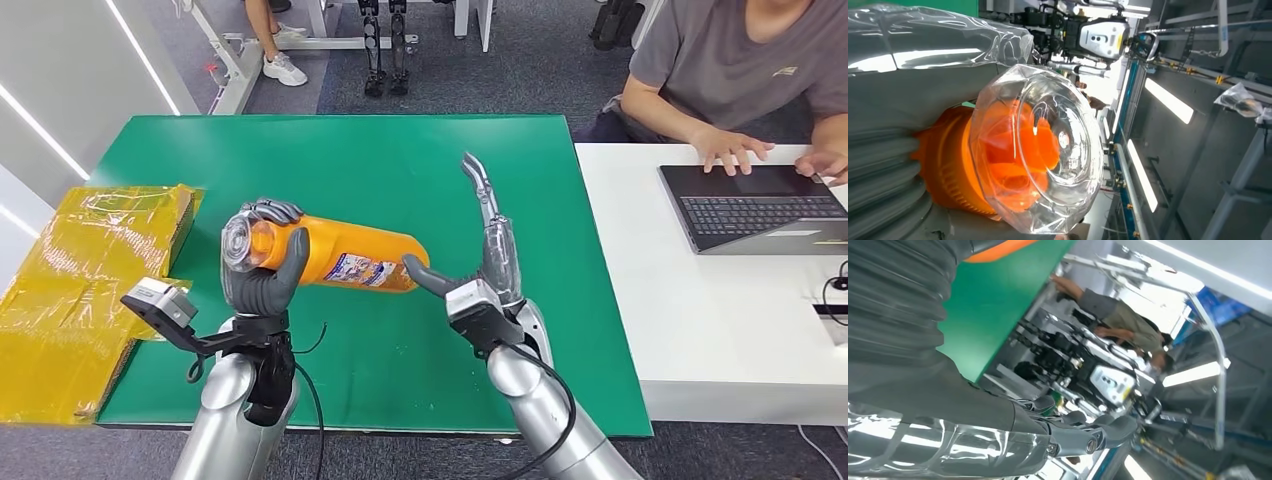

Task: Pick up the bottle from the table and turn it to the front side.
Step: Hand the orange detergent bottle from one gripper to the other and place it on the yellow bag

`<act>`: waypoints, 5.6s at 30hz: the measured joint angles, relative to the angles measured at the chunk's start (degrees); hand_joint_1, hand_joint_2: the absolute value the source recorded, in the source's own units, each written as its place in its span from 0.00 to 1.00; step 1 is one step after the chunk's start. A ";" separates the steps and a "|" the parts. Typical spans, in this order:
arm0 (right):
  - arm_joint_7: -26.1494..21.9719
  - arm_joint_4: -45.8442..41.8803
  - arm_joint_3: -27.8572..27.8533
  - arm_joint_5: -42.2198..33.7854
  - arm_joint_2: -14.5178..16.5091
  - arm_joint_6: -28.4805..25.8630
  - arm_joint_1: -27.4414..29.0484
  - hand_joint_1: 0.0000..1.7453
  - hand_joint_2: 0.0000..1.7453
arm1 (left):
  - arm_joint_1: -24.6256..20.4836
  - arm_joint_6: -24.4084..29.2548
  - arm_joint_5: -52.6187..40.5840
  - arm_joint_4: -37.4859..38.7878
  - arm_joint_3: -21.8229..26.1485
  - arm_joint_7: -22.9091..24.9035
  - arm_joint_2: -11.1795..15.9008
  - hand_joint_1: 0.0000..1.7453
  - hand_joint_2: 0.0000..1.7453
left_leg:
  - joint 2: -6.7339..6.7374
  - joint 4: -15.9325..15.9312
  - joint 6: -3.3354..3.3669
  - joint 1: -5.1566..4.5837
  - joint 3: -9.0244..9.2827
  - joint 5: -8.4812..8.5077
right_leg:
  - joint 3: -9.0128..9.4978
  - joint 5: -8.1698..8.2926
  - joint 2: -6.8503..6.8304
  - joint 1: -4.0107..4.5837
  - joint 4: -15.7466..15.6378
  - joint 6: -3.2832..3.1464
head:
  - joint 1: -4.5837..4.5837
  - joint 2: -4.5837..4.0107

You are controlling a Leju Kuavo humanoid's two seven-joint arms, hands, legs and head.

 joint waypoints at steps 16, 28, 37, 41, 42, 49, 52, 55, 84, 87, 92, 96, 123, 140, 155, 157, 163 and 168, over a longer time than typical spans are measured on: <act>-5.33 -17.95 -1.26 2.29 0.46 -10.95 13.84 0.00 1.00 | -0.07 17.80 -21.00 -1.08 -0.05 0.92 1.60 1.00 1.00 | 0.00 -0.02 -0.01 0.01 -0.05 -0.04 | -0.06 -0.02 0.00 0.00 -0.01 0.00 | 0.01 0.00; -5.32 -21.98 -1.36 2.35 0.57 -10.91 16.59 0.00 1.00 | -0.46 30.43 -65.07 -1.70 7.74 3.65 3.67 1.00 1.00 | 0.03 -0.02 -0.02 0.01 -0.07 -0.03 | -0.07 -0.02 0.04 0.01 0.02 -0.01 | 0.02 -0.01; -5.34 -23.44 -1.14 0.84 0.53 -10.91 17.50 0.00 1.00 | -3.82 30.49 -85.97 -6.51 25.66 0.58 3.67 1.00 1.00 | 0.04 -0.03 -0.05 0.03 -0.05 0.00 | -0.07 -0.01 0.06 0.01 0.05 -0.02 | 0.01 0.00; -5.34 -24.55 -1.06 0.22 0.34 -10.91 18.31 0.00 1.00 | -4.30 30.49 -88.80 -7.84 30.27 1.13 5.26 1.00 1.00 | 0.04 -0.03 -0.05 0.02 -0.05 0.00 | -0.08 -0.02 0.06 0.01 0.05 -0.02 | 0.01 0.00; -5.34 -24.72 -1.06 0.05 0.29 -10.91 18.41 0.00 1.00 | -4.30 30.49 -89.63 -8.03 30.84 2.00 5.70 1.00 1.00 | 0.03 -0.03 -0.05 0.02 -0.05 0.00 | -0.08 -0.02 0.05 0.01 0.05 -0.02 | 0.01 0.00; -5.34 -25.27 -0.82 -1.47 0.08 -10.86 18.68 0.00 1.00 | -4.60 30.49 -95.94 -6.00 25.99 22.81 13.23 1.00 1.00 | 0.05 -0.03 -0.05 0.02 -0.05 0.01 | -0.12 -0.02 0.05 0.01 0.03 -0.02 | 0.02 0.00; -5.27 -25.38 -0.62 -2.50 -0.08 -10.85 18.62 0.00 1.00 | -5.08 30.40 -96.30 -1.87 20.78 30.13 17.47 1.00 1.00 | 0.06 -0.03 -0.06 0.03 -0.05 0.02 | -0.13 0.00 0.07 0.01 0.04 -0.03 | 0.02 -0.01; -5.22 -25.69 -0.54 -2.56 -0.21 -10.87 18.93 0.00 1.00 | -5.78 30.41 -96.05 2.51 15.18 36.02 21.07 1.00 1.00 | 0.08 -0.03 -0.06 0.02 -0.03 0.03 | -0.11 0.00 0.11 0.01 0.04 -0.04 | 0.02 -0.01; -5.33 -26.97 0.50 -5.42 -2.76 -10.88 19.29 0.00 1.00 | -11.58 30.62 -92.53 39.38 8.00 24.69 25.22 1.00 1.00 | 0.09 -0.03 -0.07 0.02 -0.09 0.01 | -0.15 -0.01 0.14 0.01 0.04 -0.03 | 0.02 0.00; -5.33 -26.97 0.50 -5.28 -2.86 -10.87 19.07 0.00 1.00 | -11.13 30.62 -93.01 40.63 8.00 24.22 24.88 1.00 1.00 | 0.09 -0.03 -0.07 0.01 -0.09 0.01 | -0.15 -0.01 0.12 0.01 0.04 -0.03 | 0.02 0.00; -5.32 -26.91 0.61 -5.14 -2.89 -10.87 18.80 0.00 1.00 | -11.29 30.64 -95.44 43.77 7.94 25.66 23.76 0.05 1.00 | 0.08 -0.03 -0.07 0.01 -0.08 0.01 | -0.15 -0.01 0.12 0.00 0.03 -0.03 | 0.02 -0.01; -5.32 -26.40 1.14 -5.82 -2.89 -10.87 18.03 0.00 1.00 | -12.35 30.64 -97.11 46.73 7.41 27.69 22.44 0.00 1.00 | 0.08 -0.03 -0.07 0.01 -0.08 0.01 | -0.15 0.00 0.11 0.01 0.04 -0.03 | 0.02 -0.01; -5.32 -22.18 2.27 -6.16 -2.89 -10.87 13.55 0.00 1.00 | -9.53 30.74 -91.10 34.09 14.00 16.12 19.35 0.00 1.00 | 0.09 -0.02 -0.06 0.01 -0.09 0.01 | -0.16 0.00 0.12 0.00 0.04 -0.04 | 0.02 -0.01; -5.32 -22.20 2.06 -3.86 -2.89 -10.89 14.69 0.00 1.00 | -2.33 30.79 -54.63 -1.44 28.65 0.42 8.61 0.00 1.00 | 0.01 -0.01 -0.06 0.01 -0.07 0.01 | -0.13 -0.01 0.01 0.00 0.02 -0.03 | 0.02 -0.01; -5.32 -22.73 1.42 -0.35 -2.89 -10.89 17.98 0.00 1.00 | -0.52 30.69 -18.40 -13.64 8.42 -0.04 4.97 0.00 1.00 | -0.02 0.00 -0.05 0.00 -0.10 -0.01 | -0.11 -0.01 -0.01 -0.01 -0.02 -0.01 | 0.02 -0.01; -5.32 -22.73 1.05 -0.04 -2.87 -10.89 18.05 0.00 1.00 | -0.22 30.45 -15.86 -14.97 5.53 -0.04 4.98 0.00 1.00 | -0.02 0.00 -0.05 0.00 -0.10 -0.01 | -0.11 -0.01 -0.01 -0.01 -0.02 -0.01 | 0.02 -0.01; -5.32 -23.21 -0.86 1.46 -2.42 -10.90 19.60 0.00 1.00 | 1.60 17.11 -1.02 -16.81 0.62 -0.04 3.28 0.00 1.00 | 0.03 -0.01 -0.04 -0.01 -0.09 -0.01 | -0.09 0.00 0.03 -0.01 -0.02 -0.01 | 0.01 0.00; -5.32 -23.89 -2.17 2.39 -2.21 -10.89 20.93 0.00 1.00 | 5.04 10.08 3.69 -18.06 0.72 -0.04 0.03 0.00 1.00 | 0.03 0.00 -0.01 -0.01 -0.10 -0.04 | -0.09 -0.01 0.02 -0.01 -0.04 0.00 | 0.02 0.00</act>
